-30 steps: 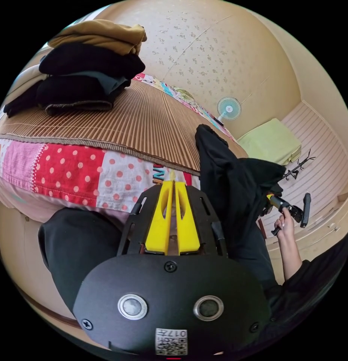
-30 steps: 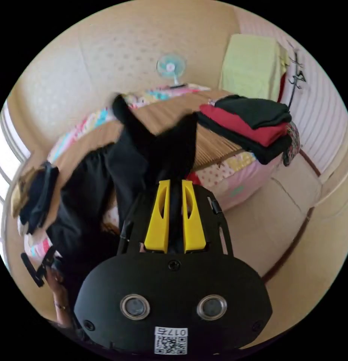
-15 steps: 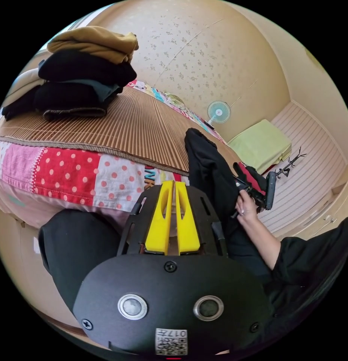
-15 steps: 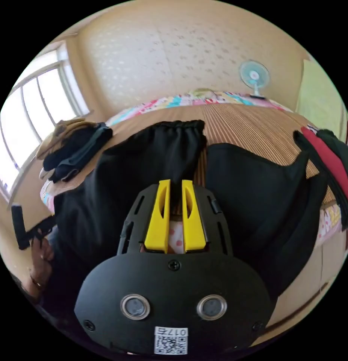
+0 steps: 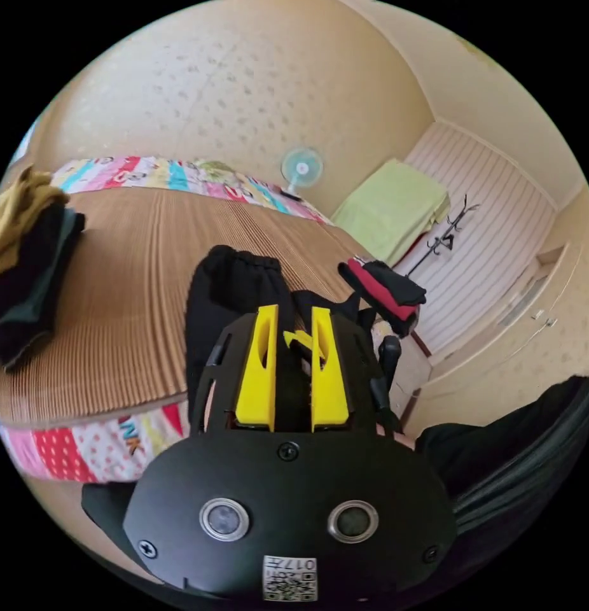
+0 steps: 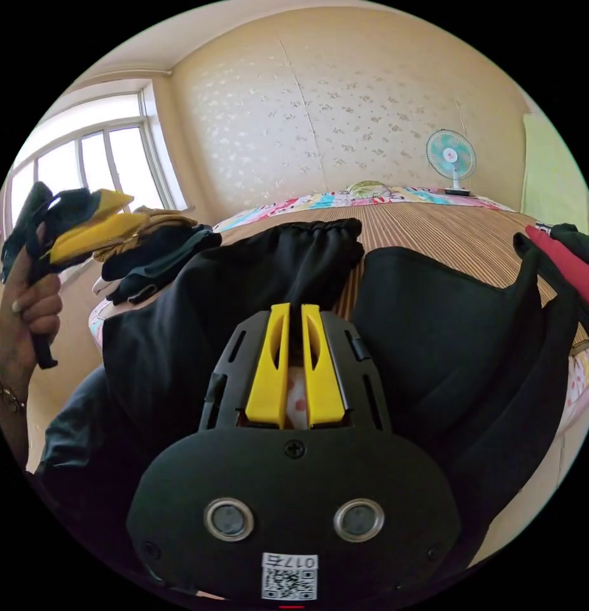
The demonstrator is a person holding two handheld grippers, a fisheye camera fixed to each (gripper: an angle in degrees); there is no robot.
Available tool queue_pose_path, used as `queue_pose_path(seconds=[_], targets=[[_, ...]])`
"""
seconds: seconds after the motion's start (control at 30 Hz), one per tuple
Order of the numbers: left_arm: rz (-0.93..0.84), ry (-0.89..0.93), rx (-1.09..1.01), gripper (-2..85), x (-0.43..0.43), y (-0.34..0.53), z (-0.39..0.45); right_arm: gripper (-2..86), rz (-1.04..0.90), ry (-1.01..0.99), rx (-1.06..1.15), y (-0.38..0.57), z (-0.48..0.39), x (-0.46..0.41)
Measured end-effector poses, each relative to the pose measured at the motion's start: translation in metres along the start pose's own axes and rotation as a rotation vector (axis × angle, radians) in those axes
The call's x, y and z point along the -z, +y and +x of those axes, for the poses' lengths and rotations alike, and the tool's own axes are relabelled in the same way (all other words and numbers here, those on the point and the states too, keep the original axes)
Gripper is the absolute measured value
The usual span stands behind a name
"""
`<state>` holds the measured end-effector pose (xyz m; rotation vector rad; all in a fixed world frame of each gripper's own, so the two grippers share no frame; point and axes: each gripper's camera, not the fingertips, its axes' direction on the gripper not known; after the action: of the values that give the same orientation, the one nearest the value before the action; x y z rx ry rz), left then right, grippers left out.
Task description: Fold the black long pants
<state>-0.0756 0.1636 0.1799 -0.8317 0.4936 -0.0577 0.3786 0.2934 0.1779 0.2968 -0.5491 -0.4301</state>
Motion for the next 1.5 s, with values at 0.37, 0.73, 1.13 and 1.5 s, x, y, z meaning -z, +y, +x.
queue_pose_path(seconds=[0.37, 0.73, 1.13, 1.5], targets=[[-0.454, -0.378, 0.037, 9.3, -0.213, -0.082, 0.021, 4.3, -0.047, -0.102, -0.029, -0.019, 0.018, -0.005], [0.085, 0.313, 0.404, 0.2, -0.068, -0.008, -0.054, 15.3, 0.120, -0.480, -0.194, -0.049, 0.062, 0.022], [0.251, 0.145, 0.433, -0.1, 0.042, 0.082, -0.014, 6.1, -0.517, -0.102, -0.118, -0.133, -0.021, -0.038], [0.743, 0.312, 0.255, -0.5, 0.272, 0.145, 0.060, 2.8, 0.233, -0.485, -0.262, -0.234, -0.045, 0.233]])
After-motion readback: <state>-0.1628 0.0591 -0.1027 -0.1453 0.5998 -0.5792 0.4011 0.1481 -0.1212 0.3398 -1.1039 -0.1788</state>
